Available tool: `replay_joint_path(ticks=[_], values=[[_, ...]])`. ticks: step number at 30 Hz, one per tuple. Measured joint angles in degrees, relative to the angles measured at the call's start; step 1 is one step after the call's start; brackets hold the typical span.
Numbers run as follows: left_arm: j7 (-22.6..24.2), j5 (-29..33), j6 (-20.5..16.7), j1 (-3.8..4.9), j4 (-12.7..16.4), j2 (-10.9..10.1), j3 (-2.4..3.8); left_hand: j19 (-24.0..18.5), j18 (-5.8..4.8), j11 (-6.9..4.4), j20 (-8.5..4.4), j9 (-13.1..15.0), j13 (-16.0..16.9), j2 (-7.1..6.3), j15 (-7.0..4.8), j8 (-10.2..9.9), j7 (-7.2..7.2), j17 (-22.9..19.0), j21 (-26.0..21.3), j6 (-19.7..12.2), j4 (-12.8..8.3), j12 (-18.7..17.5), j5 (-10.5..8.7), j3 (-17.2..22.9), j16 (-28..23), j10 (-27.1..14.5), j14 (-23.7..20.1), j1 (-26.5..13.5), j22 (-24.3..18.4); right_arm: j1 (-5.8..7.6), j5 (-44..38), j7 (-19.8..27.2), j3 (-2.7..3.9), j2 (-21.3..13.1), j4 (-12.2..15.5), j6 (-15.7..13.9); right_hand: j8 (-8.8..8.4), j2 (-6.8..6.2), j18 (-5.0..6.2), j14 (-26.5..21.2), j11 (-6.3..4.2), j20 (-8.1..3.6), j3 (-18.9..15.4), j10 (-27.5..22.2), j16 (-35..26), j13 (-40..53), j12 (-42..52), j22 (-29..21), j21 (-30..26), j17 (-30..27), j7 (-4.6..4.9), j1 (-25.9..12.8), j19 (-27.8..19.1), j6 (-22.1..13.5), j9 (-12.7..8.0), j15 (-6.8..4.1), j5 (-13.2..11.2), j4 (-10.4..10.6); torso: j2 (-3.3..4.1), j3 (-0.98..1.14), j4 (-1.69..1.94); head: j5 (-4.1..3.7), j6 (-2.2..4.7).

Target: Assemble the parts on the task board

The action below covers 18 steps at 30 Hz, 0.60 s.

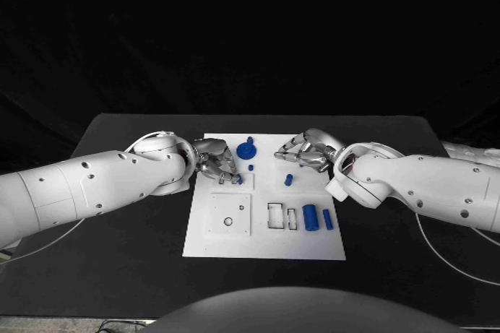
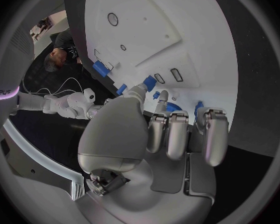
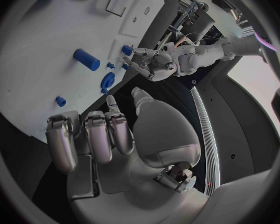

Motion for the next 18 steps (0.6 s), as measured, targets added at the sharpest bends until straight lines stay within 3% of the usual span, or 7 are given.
replay_joint_path(ticks=[7, 18], values=[[1.39, 1.73, -2.15, -0.01, -0.25, -0.16, 0.0, 0.0, 0.0, 0.0, 0.0, -0.29, 0.0, -0.36, 0.09, 0.0, 0.0, 0.0, 0.0, 0.0, -0.01, 0.0, 0.87, -2.85, 0.0, 0.0, 0.09, -2.67, 0.0, 0.0, -0.01, -0.02, 0.0, 0.03, -0.02, 0.02, 0.0, 0.0, 0.0, 0.0, 0.0, 0.0, 0.0, 0.0, 0.0, 0.0, 0.0, 0.0, 0.0, 0.0, 0.0, 0.0, 0.0, 0.0, 0.0, 0.0, 0.0, 0.0, 0.0, -0.01, 0.0, 0.07, -0.02], [4.33, 7.73, -7.75, -0.01, -0.69, -0.33, 0.0, 0.0, 0.0, -0.01, 0.0, -0.51, 0.0, 0.39, 0.2, 0.46, 0.2, 0.0, 0.0, -0.2, 0.02, 0.0, 0.88, -5.26, 0.0, 0.0, 0.2, -4.92, 0.0, -0.05, -0.03, -0.07, 0.0, 0.03, -0.09, 0.07, -0.01, 0.0, 0.0, 0.0, 0.0, 0.0, 0.0, 0.0, 0.0, -0.01, 0.0, -0.01, 0.0, -0.01, 0.0, 0.0, 0.0, 0.0, -0.01, 0.0, 0.0, 0.0, -0.02, 0.02, -0.01, 0.1, 0.04]])
